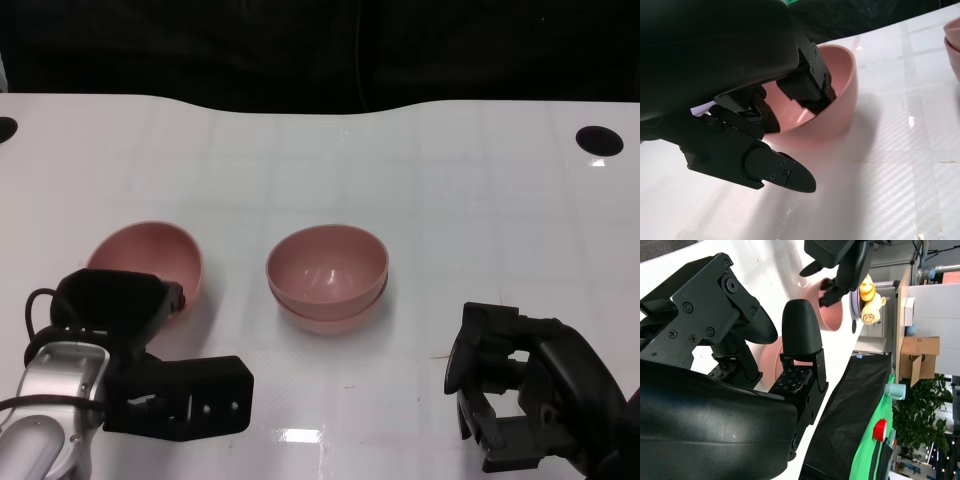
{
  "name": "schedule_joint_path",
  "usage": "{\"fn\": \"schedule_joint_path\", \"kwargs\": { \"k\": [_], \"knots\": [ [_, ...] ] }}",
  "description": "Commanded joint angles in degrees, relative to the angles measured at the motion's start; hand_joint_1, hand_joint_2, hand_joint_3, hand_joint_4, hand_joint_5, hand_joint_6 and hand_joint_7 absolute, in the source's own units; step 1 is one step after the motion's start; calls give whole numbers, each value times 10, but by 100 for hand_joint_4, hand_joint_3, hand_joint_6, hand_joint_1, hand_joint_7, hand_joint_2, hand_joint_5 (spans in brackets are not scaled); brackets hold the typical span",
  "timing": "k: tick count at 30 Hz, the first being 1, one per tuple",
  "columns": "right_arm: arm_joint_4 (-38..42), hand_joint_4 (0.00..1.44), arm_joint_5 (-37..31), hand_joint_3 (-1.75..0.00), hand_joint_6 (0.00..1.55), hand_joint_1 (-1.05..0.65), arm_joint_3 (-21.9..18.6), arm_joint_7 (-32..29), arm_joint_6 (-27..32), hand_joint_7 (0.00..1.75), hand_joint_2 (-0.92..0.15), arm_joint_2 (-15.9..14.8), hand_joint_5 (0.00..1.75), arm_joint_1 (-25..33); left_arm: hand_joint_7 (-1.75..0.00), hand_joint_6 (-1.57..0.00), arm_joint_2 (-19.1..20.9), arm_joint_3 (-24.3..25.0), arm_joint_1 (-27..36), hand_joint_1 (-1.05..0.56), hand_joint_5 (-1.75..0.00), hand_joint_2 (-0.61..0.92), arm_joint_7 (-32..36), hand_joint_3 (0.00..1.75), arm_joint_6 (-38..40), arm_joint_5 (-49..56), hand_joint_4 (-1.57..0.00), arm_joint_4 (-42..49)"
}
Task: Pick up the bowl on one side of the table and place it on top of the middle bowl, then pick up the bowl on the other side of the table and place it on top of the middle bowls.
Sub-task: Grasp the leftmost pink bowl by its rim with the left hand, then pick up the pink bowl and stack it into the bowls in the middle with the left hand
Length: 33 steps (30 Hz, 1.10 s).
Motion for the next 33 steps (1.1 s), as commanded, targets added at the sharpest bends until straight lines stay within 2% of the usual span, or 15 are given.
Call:
{"fn": "schedule_joint_path", "kwargs": {
  "k": [1,2,4,6,11,12,13,15,17,18,21,22,25,29,33],
  "knots": [
    [-3,92,1,-154,83,-7,-5,0,-3,152,-32,0,175,3,-35,-117,18,-3,-9,-28,-163,89,74,0,-27,-12,-88,30],
    [-3,92,1,-154,83,-7,-6,0,-4,152,-32,0,175,4,-81,-98,19,-4,-11,-28,-170,89,84,0,-31,-15,-89,35],
    [-2,92,-1,-154,83,-7,-5,0,-5,152,-32,0,175,3,-127,-78,23,-2,-14,-25,-173,91,122,6,-42,-23,-88,36],
    [-2,92,-1,-154,83,-6,-4,0,-4,152,-32,0,175,3,-143,-69,27,-2,-18,-26,-174,92,142,12,-46,-25,-88,32],
    [-2,92,-2,-154,83,-6,-4,0,-6,152,-32,1,175,4,-142,-70,36,-1,-23,-27,-175,92,161,10,-45,-24,-89,2],
    [-1,93,-2,-154,83,-6,-4,0,-7,152,-32,1,175,3,-103,-81,38,1,-23,-30,-175,91,158,6,-43,-24,-89,-9],
    [0,93,-2,-154,84,-6,-5,1,-8,152,-32,1,175,3,-76,-92,39,1,-22,-31,-175,92,154,5,-40,-25,-89,-17],
    [-1,93,-1,-154,84,-6,-5,0,-6,151,-32,1,175,3,-43,-105,41,3,-21,-33,-175,91,145,2,-35,-25,-90,-40],
    [-4,93,0,-154,84,-6,-5,0,-1,151,-32,1,175,4,-32,-110,42,5,-21,-33,-175,91,139,1,-30,-24,-90,-61],
    [-5,93,0,-154,84,-6,-5,-1,2,151,-32,1,175,4,-68,-102,43,5,-21,-32,-175,89,137,1,-27,-23,-88,-70],
    [-4,92,0,-154,84,-6,-4,0,-2,151,-32,1,175,5,-136,-80,43,7,-21,-29,-175,90,131,2,-27,-23,-88,-108],
    [-3,92,-1,-154,84,-6,-4,1,-5,151,-32,1,175,5,-146,-77,42,7,-21,-28,-175,91,133,3,-31,-25,-87,-116],
    [-1,92,-1,-154,84,-6,-4,2,-8,151,-32,1,175,5,-158,-75,39,8,-24,-26,-175,92,163,6,-63,-35,-87,-132],
    [-3,92,-4,-154,84,-6,-3,0,-5,151,-32,1,175,5,-131,-83,30,8,-31,-26,-175,92,174,9,-81,-37,-89,-150],
    [-2,93,-3,-154,84,-6,-2,1,-9,151,-32,3,175,5,-136,-84,25,6,-33,-25,-175,92,171,15,-84,-36,-93,-154]
  ]
}}
